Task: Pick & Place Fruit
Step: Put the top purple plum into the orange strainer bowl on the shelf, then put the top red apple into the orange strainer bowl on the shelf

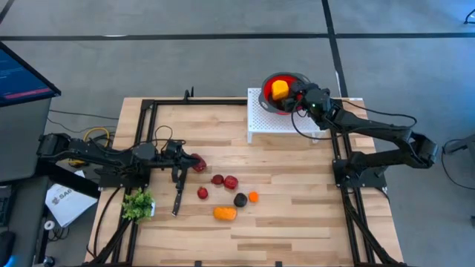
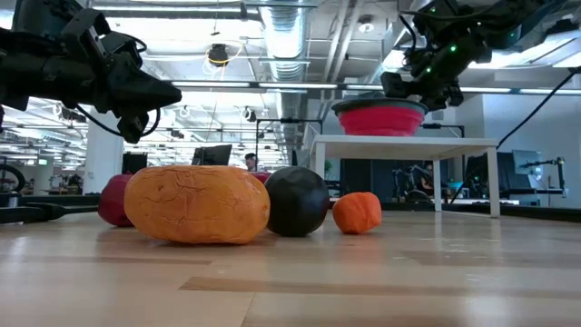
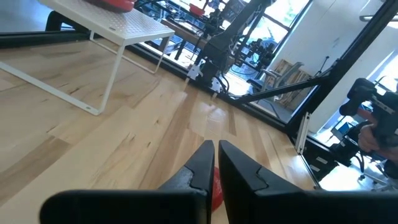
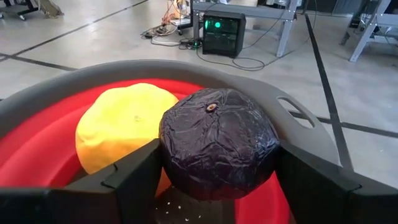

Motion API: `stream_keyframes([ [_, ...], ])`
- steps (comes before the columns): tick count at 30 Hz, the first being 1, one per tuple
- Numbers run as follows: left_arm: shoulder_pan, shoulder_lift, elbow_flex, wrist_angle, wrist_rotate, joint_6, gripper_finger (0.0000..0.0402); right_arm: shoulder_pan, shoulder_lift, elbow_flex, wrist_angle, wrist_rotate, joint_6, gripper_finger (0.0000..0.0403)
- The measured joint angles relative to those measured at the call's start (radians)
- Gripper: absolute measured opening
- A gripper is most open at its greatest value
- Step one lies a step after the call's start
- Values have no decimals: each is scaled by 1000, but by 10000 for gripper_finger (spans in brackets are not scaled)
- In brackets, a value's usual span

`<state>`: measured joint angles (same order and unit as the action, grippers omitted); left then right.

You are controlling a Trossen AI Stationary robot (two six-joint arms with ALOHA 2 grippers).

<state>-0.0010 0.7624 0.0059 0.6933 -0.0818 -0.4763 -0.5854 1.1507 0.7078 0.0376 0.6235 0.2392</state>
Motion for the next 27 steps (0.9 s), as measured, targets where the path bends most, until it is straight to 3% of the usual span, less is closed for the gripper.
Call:
stream_keyframes([
  [8,0,0,0,0,0,0,17,1,0,5,26,-17,-3,366],
  [17,0,0,0,0,0,0,17,53,-1,135,17,-13,-107,366],
  [21,-1,0,0,0,12,10,17,193,-1,177,21,6,-187,351],
  [24,-36,0,0,5,58,82,17,362,-2,171,23,80,-226,333],
  [27,-102,0,0,5,34,148,16,550,-2,143,22,163,-227,314],
])
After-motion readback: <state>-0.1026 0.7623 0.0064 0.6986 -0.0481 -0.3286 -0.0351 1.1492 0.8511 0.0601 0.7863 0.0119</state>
